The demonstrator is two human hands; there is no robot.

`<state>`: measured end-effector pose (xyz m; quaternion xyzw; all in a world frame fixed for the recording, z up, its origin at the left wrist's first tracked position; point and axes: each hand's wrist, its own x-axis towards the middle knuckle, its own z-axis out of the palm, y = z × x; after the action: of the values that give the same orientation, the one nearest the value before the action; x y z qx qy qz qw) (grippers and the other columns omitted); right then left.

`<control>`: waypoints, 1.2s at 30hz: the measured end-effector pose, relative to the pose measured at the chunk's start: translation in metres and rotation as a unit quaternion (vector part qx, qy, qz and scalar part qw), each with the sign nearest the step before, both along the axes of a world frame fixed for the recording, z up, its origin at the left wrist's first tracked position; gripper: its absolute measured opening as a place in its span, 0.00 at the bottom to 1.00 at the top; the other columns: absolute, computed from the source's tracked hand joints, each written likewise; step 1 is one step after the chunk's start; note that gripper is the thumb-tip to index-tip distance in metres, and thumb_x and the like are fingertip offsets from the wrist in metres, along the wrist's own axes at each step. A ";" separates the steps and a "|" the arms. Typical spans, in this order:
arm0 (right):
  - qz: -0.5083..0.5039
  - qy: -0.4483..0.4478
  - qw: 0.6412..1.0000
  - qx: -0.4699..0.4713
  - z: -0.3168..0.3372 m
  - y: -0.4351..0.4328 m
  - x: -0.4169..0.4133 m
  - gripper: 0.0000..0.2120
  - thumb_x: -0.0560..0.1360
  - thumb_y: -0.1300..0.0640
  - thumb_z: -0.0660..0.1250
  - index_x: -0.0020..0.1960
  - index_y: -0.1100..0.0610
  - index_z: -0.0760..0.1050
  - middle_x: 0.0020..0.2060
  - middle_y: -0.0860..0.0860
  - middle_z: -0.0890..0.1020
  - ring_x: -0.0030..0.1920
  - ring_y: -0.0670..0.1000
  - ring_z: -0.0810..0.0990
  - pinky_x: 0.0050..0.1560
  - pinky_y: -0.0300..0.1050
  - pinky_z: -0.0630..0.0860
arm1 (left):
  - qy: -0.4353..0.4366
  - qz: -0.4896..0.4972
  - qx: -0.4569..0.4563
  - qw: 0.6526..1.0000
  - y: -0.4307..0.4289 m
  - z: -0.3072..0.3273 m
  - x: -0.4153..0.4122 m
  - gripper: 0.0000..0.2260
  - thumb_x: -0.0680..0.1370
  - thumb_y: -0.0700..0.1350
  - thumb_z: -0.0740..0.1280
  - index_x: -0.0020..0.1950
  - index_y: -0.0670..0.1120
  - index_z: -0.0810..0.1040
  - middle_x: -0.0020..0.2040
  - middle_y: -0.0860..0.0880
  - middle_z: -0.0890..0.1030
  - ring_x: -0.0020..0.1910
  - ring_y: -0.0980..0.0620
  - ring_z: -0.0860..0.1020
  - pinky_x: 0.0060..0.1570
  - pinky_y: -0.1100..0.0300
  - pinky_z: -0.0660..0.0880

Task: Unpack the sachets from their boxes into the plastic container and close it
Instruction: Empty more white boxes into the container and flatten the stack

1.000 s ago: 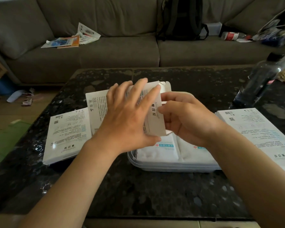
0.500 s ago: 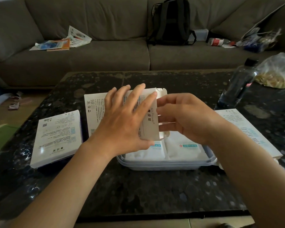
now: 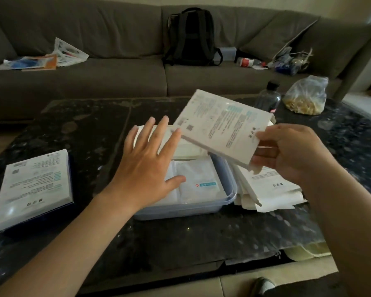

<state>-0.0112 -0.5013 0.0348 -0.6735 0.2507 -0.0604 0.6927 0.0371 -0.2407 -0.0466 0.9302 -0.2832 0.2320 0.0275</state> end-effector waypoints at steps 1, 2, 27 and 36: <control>-0.024 0.008 0.999 0.032 -0.005 -0.008 -0.004 0.07 0.80 0.66 0.64 0.57 0.64 0.75 0.46 0.61 0.86 0.41 0.60 0.88 0.36 0.49 0.83 | 0.001 -0.008 0.001 1.000 -0.003 -0.002 -0.001 0.45 0.71 0.64 0.77 0.80 0.44 0.65 0.81 0.36 0.64 0.79 0.31 0.64 0.74 0.32 0.60; -0.045 0.017 0.997 0.056 -0.009 -0.015 -0.008 0.08 0.80 0.66 0.64 0.58 0.64 0.74 0.45 0.62 0.86 0.40 0.61 0.87 0.35 0.49 0.83 | 0.001 -0.017 0.000 1.000 -0.007 -0.004 -0.002 0.41 0.72 0.63 0.75 0.78 0.43 0.69 0.80 0.36 0.68 0.78 0.31 0.67 0.73 0.31 0.62; -0.077 0.126 0.989 -0.007 -0.058 -0.041 -0.054 0.11 0.78 0.53 0.70 0.47 0.63 0.77 0.29 0.57 0.85 0.26 0.52 0.83 0.26 0.41 0.78 | 0.117 -0.135 -0.008 0.984 -0.055 -0.020 -0.032 0.31 0.80 0.63 0.57 0.72 0.43 0.77 0.73 0.41 0.78 0.70 0.37 0.78 0.67 0.39 0.73; 0.010 0.048 0.995 -0.092 -0.031 0.004 -0.041 0.13 0.83 0.59 0.56 0.50 0.64 0.77 0.31 0.59 0.83 0.26 0.55 0.79 0.25 0.45 0.74 | 0.165 -0.081 -0.090 0.979 -0.033 -0.006 -0.028 0.22 0.81 0.52 0.63 0.73 0.44 0.77 0.70 0.45 0.79 0.67 0.44 0.79 0.63 0.51 0.76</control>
<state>-0.0522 -0.4976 0.0042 -0.7388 0.2701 -0.0437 0.6159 0.0087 -0.2741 -0.0530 0.9234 -0.3268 0.0972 0.1764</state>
